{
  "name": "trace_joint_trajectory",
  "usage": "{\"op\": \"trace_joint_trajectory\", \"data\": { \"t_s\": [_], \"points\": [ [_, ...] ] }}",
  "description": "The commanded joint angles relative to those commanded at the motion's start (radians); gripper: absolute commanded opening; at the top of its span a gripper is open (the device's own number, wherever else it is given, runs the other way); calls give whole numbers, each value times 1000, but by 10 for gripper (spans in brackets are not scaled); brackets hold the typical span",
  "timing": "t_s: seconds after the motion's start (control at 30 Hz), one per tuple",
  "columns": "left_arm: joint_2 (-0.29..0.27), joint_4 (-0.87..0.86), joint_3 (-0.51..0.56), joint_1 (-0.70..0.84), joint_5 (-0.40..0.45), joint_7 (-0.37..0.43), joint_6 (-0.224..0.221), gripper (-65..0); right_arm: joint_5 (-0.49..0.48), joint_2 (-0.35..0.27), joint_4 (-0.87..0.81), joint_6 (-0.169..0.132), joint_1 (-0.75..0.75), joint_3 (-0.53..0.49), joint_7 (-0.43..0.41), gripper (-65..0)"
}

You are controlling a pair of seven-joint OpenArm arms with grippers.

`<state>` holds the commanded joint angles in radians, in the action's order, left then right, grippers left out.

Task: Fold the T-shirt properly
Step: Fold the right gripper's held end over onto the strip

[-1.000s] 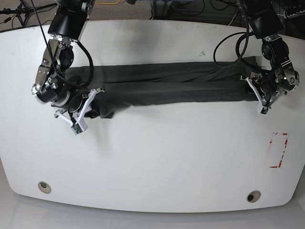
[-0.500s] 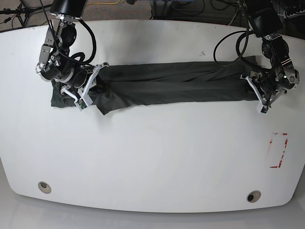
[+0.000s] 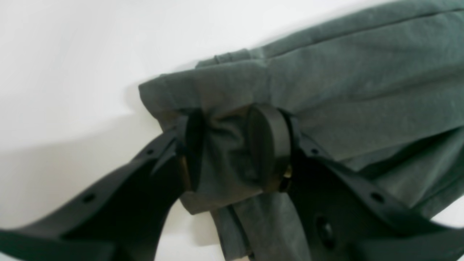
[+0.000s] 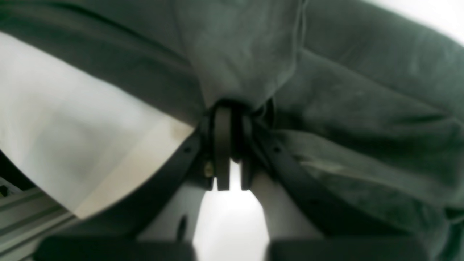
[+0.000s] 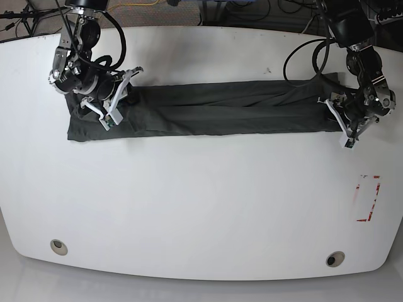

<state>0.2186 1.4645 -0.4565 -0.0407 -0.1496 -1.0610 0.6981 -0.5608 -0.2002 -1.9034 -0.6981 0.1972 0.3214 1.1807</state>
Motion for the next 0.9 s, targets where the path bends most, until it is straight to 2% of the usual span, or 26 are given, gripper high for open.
{"op": "trace_joint_trajectory", "data": {
  "t_s": [0.1, 0.17, 0.23, 0.3, 0.4, 0.7, 0.9],
  "points": [
    [-2, 0, 0, 0, 0, 0, 0, -433, -83, 0, -48, 0, 5, 28, 0, -268],
    [-3, 0, 0, 0, 0, 0, 0, -433, -181, 0, -49, 0, 5, 77, 0, -189],
    [-3, 0, 0, 0, 0, 0, 0, -433, -253, -3, -44, 0, 3, 112, 0, -160],
    [-3, 0, 0, 0, 0, 0, 0, -433, -293, -17, -26, 0, -3, 138, 0, -154],
    [-3, 0, 0, 0, 0, 0, 0, -433, -296, -37, 11, 0, -40, 143, 0, -155],
    [-3, 0, 0, 0, 0, 0, 0, -433, -206, -41, 83, 0, -63, 137, 0, -155],
    [-3, 0, 0, 2, 0, 0, 0, -433, -206, -40, 83, 0, -61, 25, 0, -157]
  ]
}}
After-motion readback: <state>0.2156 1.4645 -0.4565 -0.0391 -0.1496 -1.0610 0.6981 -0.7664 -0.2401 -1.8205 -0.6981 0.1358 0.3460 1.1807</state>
